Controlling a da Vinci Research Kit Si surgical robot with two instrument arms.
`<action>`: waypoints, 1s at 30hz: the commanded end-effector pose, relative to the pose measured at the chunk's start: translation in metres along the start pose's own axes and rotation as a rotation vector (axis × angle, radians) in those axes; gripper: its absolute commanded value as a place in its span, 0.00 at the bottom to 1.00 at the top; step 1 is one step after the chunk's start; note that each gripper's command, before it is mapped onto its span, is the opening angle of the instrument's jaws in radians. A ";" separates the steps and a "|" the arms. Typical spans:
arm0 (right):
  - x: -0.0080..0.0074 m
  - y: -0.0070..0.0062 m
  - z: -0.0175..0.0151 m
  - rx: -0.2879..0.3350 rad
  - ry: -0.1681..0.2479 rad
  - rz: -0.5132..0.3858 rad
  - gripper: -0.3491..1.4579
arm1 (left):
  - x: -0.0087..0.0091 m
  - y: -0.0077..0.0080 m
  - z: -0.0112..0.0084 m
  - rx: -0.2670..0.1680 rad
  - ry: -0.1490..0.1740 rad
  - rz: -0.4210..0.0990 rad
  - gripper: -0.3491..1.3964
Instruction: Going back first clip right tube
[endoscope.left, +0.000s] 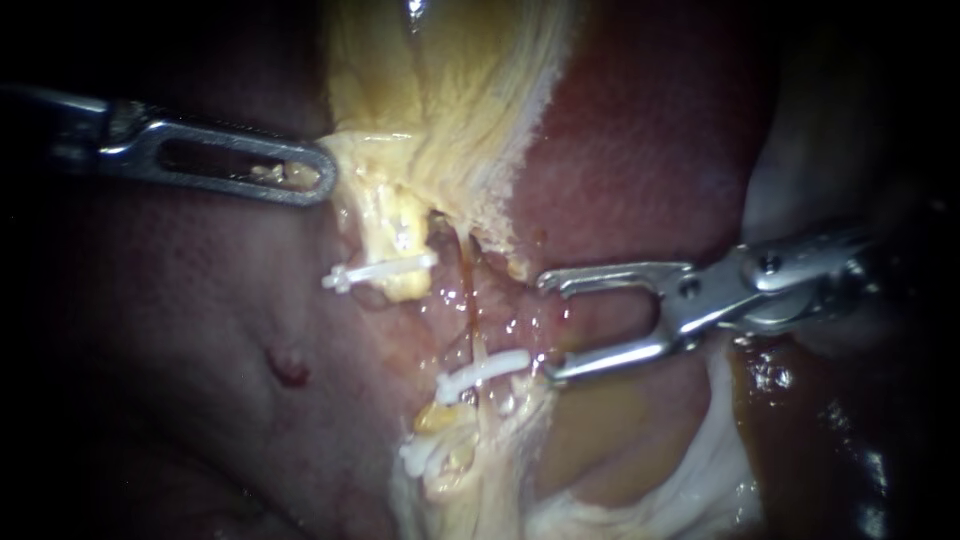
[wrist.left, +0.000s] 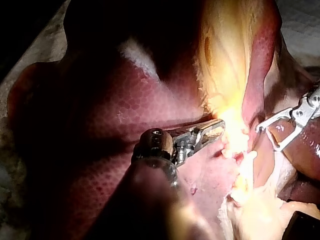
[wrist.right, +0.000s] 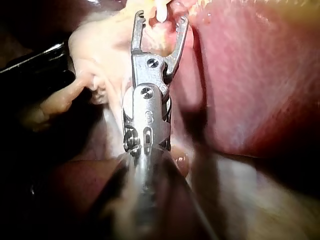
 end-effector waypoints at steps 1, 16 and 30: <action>0.0003 0.0000 -0.0005 -0.005 0.000 -0.001 0.47 | 0.0000 0.0000 0.0000 0.000 0.000 0.000 0.00; 0.0012 -0.0002 -0.0020 -0.018 -0.001 -0.007 0.47 | 0.0025 0.0004 0.0047 0.020 0.009 0.014 0.00; 0.0013 -0.0003 -0.0020 -0.018 -0.001 -0.007 0.47 | 0.0033 0.0009 0.0099 0.032 0.039 0.019 0.00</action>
